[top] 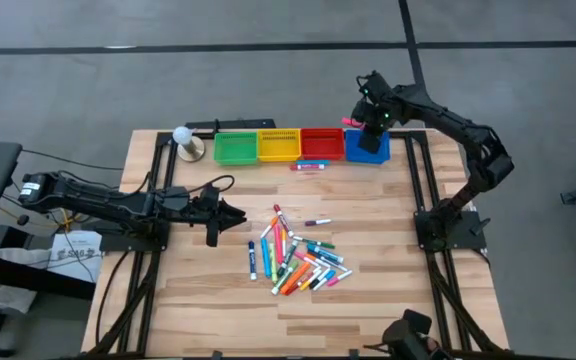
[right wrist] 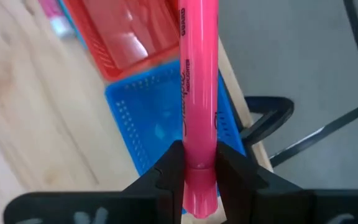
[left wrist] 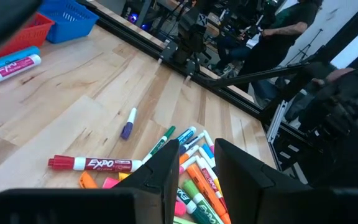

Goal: Pick & Place Markers
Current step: Put the pink highlighter pen into the blue basket

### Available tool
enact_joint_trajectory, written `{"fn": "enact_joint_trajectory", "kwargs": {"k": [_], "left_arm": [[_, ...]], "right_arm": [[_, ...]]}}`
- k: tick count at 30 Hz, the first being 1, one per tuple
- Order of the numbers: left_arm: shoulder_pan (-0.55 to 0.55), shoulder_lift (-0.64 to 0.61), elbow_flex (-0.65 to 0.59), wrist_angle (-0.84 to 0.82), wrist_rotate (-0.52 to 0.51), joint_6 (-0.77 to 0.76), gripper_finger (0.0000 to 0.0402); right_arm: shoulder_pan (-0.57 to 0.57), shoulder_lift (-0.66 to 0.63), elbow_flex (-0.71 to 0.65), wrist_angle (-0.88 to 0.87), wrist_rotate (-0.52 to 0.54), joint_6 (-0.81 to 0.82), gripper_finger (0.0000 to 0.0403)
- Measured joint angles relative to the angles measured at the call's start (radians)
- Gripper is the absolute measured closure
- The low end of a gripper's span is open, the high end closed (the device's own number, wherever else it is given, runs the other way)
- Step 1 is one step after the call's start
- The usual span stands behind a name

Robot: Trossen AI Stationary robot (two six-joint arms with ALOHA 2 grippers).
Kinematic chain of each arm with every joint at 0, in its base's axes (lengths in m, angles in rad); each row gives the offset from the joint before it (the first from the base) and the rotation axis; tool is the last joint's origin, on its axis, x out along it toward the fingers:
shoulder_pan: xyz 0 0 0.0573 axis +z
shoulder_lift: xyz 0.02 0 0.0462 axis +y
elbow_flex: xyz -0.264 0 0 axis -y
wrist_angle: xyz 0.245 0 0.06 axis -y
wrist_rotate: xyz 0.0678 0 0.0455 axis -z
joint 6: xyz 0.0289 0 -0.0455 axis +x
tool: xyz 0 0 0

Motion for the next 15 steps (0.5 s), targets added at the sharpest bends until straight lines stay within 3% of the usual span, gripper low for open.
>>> {"fn": "enact_joint_trajectory", "kwargs": {"k": [15], "left_arm": [[0.0, 0.0, 0.0, -0.001, -0.015, -0.001, 0.03]], "right_arm": [[-0.059, 0.001, -0.239, 0.139, 0.016, -0.054, 0.0336]]}}
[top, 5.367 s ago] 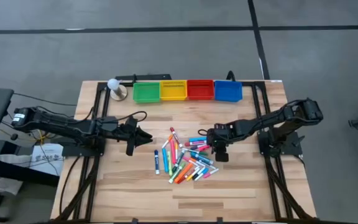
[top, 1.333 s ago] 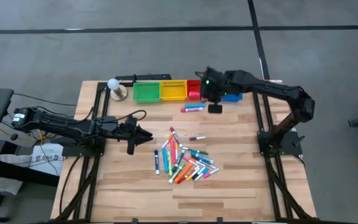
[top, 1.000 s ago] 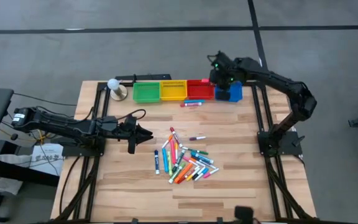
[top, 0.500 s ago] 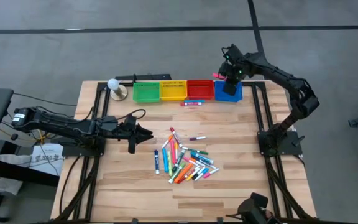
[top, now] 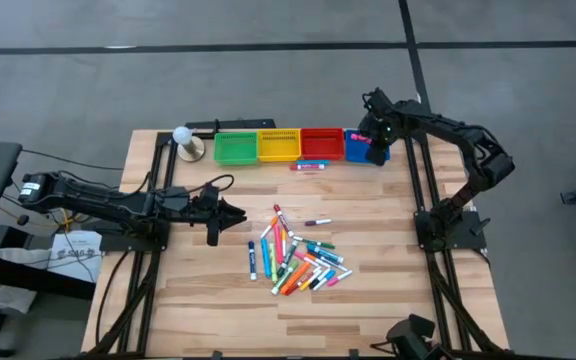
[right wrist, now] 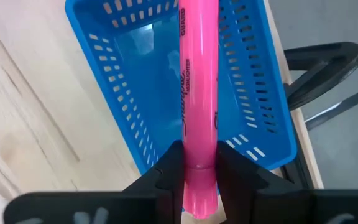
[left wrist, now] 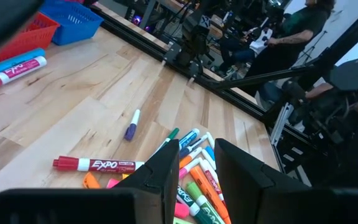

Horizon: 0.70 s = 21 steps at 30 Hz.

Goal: Pick & Place Markers
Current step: Put the pink highlighter pen into the blue basket, then put the orange highlighter pen into the blue basket

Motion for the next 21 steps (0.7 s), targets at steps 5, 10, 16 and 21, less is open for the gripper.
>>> {"fn": "enact_joint_trajectory", "kwargs": {"k": [5, 10, 16, 21], "left_arm": [[0.0, 0.0, 0.0, 0.0, 0.0, -0.003, 0.03], [0.0, 0.0, 0.0, 0.0, 0.0, -0.003, 0.03], [0.0, 0.0, 0.0, 0.0, 0.0, -0.003, 0.03], [0.0, 0.0, 0.0, 0.0, 0.0, -0.003, 0.03]], "right_arm": [[0.0, 0.0, 0.0, 0.013, 0.001, 0.001, 0.0334], [0.003, 0.0, 0.0, 0.013, 0.001, 0.001, 0.032], [0.003, 0.0, 0.0, 0.013, 0.003, 0.001, 0.0307], [0.003, 0.0, 0.0, 0.012, 0.003, 0.002, 0.0293]]}}
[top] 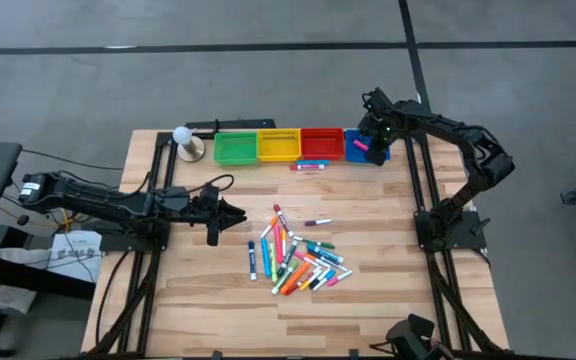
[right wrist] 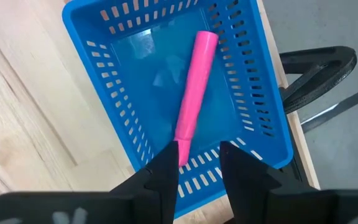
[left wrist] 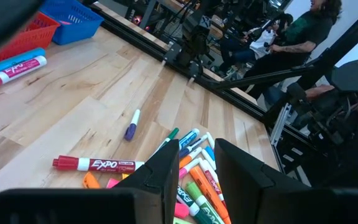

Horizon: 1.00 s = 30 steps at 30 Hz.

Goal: Pick & Place Markers
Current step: Put the orange highlighter pen into the blue basket

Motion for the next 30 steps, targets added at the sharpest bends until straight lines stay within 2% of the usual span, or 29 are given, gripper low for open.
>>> {"fn": "enact_joint_trajectory", "kwargs": {"k": [13, 18, 30], "left_arm": [[0.0, 0.0, 0.0, 0.0, 0.0, 0.0, 0.03], [0.0, 0.0, 0.0, -0.001, 0.0, 0.001, 0.03], [0.0, 0.0, 0.0, -0.001, 0.0, 0.004, 0.03]], "right_arm": [[0.0, 0.0, 0.0, -0.015, -0.001, 0.011, 0.0274], [0.016, -0.001, 0.0, -0.016, -0.001, 0.067, 0.0274], [0.145, -0.004, 0.031, -0.041, -0.035, 0.207, 0.0274]]}}
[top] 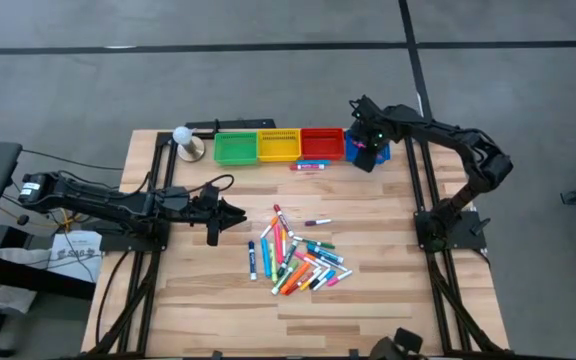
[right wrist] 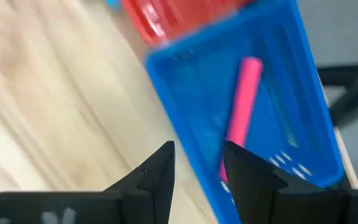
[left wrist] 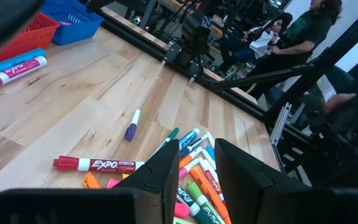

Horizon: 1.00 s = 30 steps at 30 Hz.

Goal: Pick & Place Markers
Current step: Put the orange highlighter pen into the blue basket

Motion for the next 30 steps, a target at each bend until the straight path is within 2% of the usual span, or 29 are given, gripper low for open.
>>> {"fn": "enact_joint_trajectory", "kwargs": {"k": [10, 16, 24, 30], "left_arm": [[0.0, 0.0, 0.0, 0.0, 0.0, 0.0, 0.03], [0.0, 0.0, 0.0, 0.0, 0.0, 0.049, 0.03], [0.0, 0.0, 0.0, -0.001, 0.0, 0.079, 0.03], [0.0, 0.0, 0.0, -0.001, -0.018, 0.16, 0.03]], "right_arm": [[0.16, 0.0, 0.074, 0.066, -0.163, 0.134, 0.0274], [0.27, 0.0, 0.074, 0.14, -0.228, 0.142, 0.0274], [0.395, 0.009, 0.057, 0.323, -0.225, 0.127, 0.0275], [0.447, 0.121, 0.053, 0.406, -0.141, 0.091, 0.0291]]}}
